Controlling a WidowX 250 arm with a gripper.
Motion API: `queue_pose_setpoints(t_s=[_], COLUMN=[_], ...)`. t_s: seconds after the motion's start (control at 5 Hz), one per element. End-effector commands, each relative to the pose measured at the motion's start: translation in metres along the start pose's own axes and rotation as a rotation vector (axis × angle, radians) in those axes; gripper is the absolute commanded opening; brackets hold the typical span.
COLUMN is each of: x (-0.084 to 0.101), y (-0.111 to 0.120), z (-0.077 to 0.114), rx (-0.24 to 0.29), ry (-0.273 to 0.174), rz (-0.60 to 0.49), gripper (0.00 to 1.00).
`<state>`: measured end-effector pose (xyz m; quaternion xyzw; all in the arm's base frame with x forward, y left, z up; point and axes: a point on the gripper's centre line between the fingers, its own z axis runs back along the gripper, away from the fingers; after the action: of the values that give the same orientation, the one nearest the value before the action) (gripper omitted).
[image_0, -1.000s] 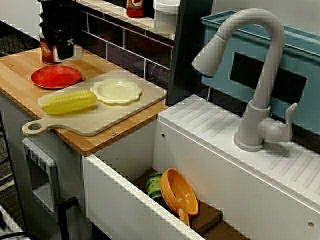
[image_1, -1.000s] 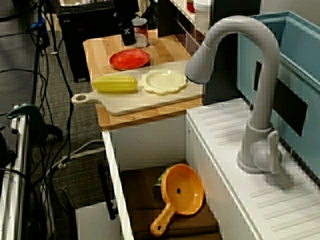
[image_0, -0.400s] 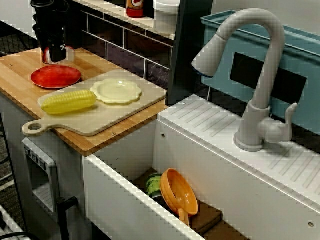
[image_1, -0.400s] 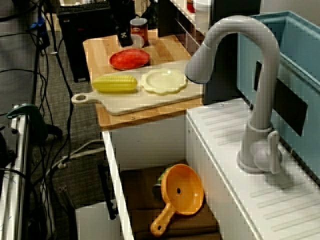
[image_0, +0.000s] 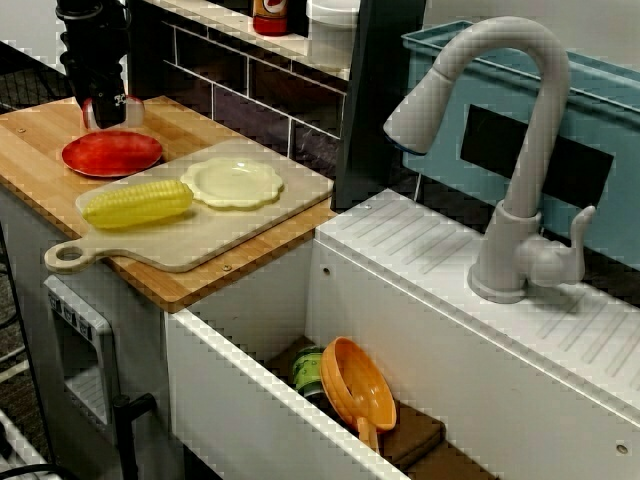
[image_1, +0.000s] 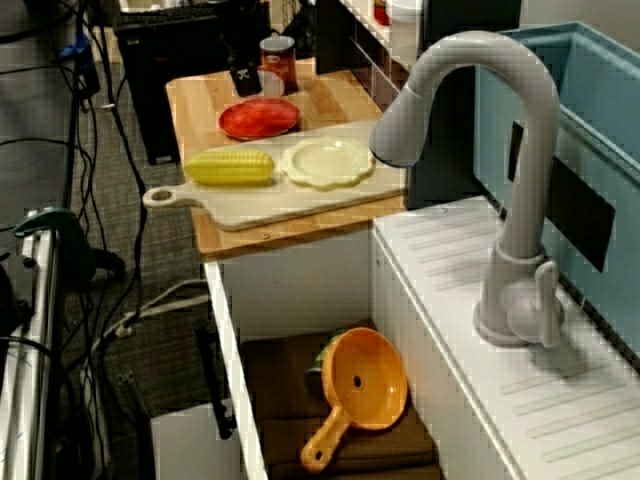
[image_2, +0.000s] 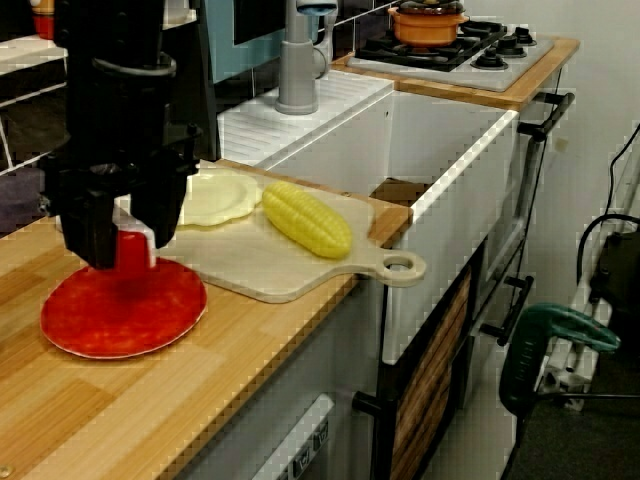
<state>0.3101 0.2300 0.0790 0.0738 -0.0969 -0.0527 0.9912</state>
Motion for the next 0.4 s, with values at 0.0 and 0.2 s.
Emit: queue_pose_setpoints(t_s=[0.0,0.2], x=[-0.0005,-0.0036], y=[0.0032,0.002], z=[0.0106,0.004], rx=[0.044,0.056], ry=[-0.031,-0.027], rz=[-0.002,-0.002], gripper=[0.0,0.0])
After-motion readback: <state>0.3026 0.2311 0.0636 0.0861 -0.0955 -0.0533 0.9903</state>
